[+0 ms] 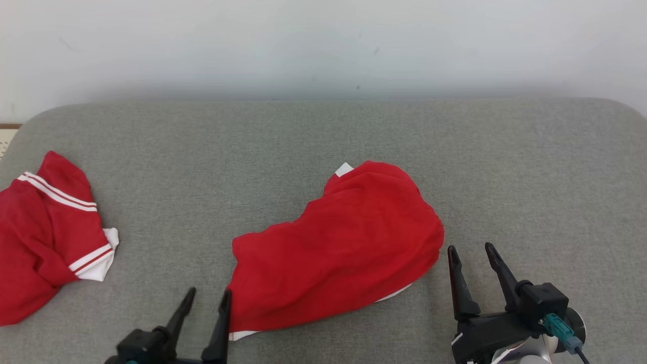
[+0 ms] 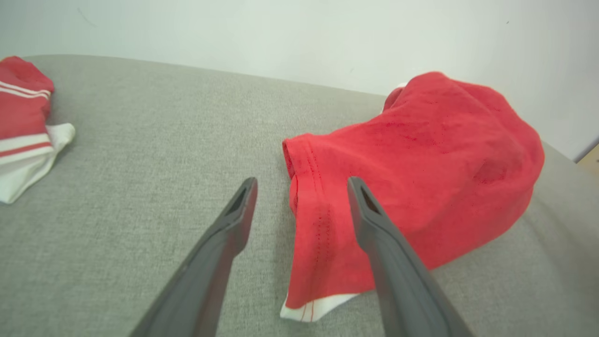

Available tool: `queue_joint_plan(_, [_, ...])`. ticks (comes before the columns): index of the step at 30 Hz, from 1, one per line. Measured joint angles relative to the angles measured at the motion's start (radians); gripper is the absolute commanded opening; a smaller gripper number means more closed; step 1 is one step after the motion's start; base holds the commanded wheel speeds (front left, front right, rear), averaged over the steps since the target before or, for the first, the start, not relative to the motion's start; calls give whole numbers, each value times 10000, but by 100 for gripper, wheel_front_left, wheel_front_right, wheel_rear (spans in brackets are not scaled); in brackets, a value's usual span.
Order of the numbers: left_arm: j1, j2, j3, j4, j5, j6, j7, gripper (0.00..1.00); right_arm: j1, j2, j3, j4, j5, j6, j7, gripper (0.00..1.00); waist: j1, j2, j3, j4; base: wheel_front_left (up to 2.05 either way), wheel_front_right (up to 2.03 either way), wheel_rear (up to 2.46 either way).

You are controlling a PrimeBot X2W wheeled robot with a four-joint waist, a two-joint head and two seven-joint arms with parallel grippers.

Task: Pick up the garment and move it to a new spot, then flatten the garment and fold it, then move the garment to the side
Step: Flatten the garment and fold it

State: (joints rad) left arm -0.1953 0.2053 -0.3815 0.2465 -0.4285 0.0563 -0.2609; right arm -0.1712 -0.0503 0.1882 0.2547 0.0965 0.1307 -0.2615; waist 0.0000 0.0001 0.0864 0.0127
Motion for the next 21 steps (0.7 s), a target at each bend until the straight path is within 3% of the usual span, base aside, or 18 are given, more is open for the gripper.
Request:
queue_joint_plan(8, [885,-487,1505,-1557,769,65,-15,100,70,2,-142,17,-6,0,0,100,0,0,-148,236,0,0,0])
queue_joint_plan(21, [1270,-1225,3521,-1946,1781,-184,-27,100,156,-105,-493,353,113,0,0,100,0,0,-317,452,0,0,0])
